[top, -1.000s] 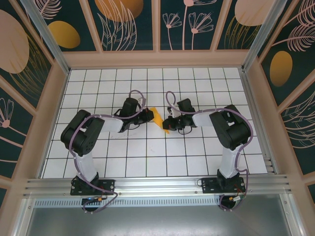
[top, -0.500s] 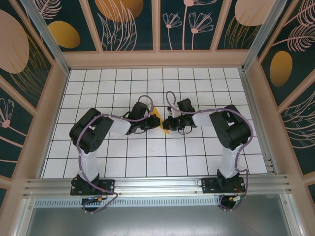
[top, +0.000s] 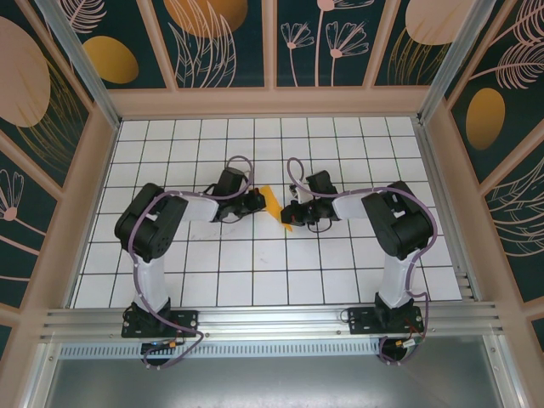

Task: Fold a paper plane with a square sheet of paper (pick it up from the middle)

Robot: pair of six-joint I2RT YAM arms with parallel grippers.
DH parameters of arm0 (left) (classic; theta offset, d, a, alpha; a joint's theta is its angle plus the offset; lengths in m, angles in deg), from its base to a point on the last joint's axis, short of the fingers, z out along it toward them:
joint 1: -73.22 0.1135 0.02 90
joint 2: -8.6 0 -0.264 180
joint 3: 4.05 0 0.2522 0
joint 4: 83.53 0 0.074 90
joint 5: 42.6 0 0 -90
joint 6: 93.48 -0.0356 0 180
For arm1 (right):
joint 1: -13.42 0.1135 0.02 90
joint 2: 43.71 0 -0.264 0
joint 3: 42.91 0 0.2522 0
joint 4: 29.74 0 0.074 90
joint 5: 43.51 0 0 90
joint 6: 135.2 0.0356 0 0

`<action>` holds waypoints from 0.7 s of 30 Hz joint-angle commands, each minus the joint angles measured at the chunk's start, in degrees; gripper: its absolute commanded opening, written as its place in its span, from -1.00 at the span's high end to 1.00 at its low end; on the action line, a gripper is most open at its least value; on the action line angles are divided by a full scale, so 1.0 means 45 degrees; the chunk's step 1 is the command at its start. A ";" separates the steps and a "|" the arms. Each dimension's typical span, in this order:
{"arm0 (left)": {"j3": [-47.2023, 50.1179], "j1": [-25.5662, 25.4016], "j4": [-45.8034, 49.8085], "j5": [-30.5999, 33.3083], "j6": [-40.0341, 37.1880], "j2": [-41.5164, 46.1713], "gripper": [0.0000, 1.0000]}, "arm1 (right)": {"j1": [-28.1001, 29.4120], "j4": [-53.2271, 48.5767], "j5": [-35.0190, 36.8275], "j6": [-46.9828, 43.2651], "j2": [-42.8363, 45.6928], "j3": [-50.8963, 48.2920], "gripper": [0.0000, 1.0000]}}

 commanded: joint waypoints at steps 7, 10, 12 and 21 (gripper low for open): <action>-0.0841 0.1842 0.2052 0.2771 -0.1389 -0.0657 1.00 | -0.0204 -0.3047 0.1384 0.0044 -0.1093 -0.1240 1.00; -0.1334 0.1864 0.2354 0.2993 -0.1545 -0.0341 1.00 | -0.0186 -0.2932 0.1213 0.0077 -0.0978 -0.1148 1.00; -0.1571 0.1879 0.2570 0.3128 -0.1594 -0.0001 0.99 | -0.0143 -0.2783 0.1032 0.0163 -0.0814 -0.1030 1.00; -0.1317 0.1744 0.3623 0.3287 -0.0834 0.1894 0.63 | 0.0475 -0.1773 0.0644 0.0600 0.0930 0.0217 0.37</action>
